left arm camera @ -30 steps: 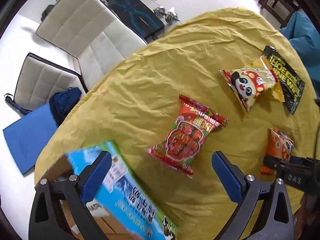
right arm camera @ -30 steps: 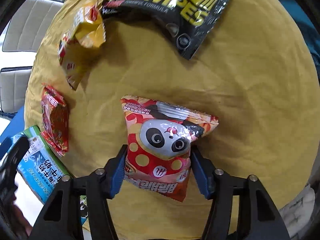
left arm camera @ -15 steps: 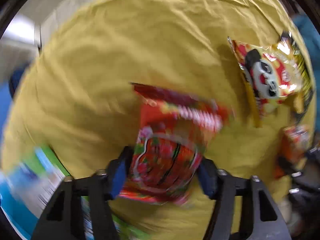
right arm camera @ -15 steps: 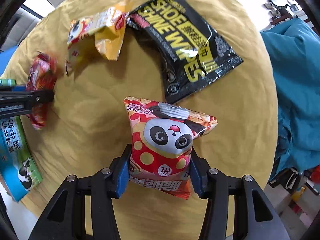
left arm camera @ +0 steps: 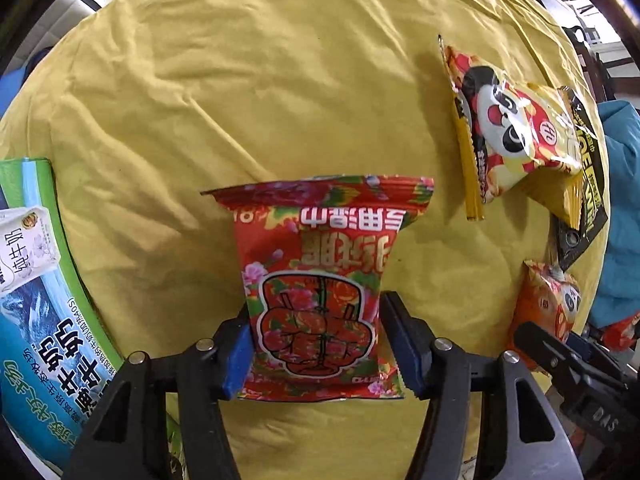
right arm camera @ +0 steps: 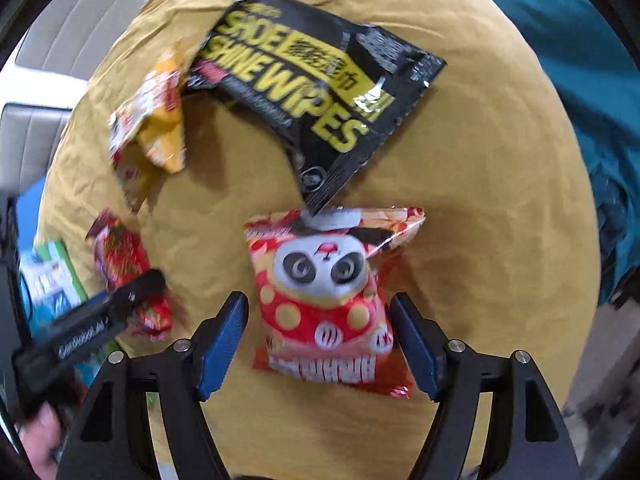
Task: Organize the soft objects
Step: 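Carry the floral bag with the left tool while the right tool carries the panda bag into the box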
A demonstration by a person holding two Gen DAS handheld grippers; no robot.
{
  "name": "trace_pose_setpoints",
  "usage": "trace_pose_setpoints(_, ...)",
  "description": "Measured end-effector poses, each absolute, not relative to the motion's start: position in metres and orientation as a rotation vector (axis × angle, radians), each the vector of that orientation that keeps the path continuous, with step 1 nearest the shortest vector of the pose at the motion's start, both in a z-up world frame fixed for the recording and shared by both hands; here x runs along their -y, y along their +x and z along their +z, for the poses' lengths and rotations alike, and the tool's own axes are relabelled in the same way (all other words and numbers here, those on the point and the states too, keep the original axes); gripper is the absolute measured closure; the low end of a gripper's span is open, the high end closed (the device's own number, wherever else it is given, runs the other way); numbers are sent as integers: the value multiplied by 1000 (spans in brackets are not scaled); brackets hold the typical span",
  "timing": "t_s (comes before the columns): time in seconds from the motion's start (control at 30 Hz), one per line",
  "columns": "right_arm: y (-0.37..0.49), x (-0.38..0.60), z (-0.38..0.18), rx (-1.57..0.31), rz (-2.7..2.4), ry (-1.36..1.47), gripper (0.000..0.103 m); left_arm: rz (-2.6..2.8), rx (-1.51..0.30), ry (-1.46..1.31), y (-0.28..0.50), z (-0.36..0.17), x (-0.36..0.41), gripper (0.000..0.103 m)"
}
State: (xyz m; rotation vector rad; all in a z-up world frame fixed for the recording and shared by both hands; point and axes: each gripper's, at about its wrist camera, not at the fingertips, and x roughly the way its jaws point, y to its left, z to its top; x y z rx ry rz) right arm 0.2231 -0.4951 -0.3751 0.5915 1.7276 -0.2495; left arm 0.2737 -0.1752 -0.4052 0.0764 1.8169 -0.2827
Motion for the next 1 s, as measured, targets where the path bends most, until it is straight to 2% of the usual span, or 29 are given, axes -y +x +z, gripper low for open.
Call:
trace_pose_setpoints(0.03,224,497,-377,-1728,-268,594,43,-280,-1810,78,274,-404,176,56)
trace_pose_setpoints(0.07,224,499,-379,-1725,-283,592,49,-274,-1801,74,275,-403,175,59)
trace_pose_setpoints(0.2,220,498,-370,-1693,-292,528,57,-263,-1745,103,282,-381,185,60)
trace_pose_setpoints(0.37,210,473,-350,-1654,-278,459,60,-275,-1678,91,271,-354,193,61)
trace_pose_setpoints(0.63,200,447,-282,-1524,-228,356,61,-307,-1582,53,239,-288,179,61)
trace_pose_setpoints(0.87,179,383,-226,-1441,-128,307,61,-319,-1483,0,211,-214,120,61)
trace_pose_setpoints(1.0,169,334,-204,-1405,-72,286,61,-303,-1434,-19,201,-199,89,61)
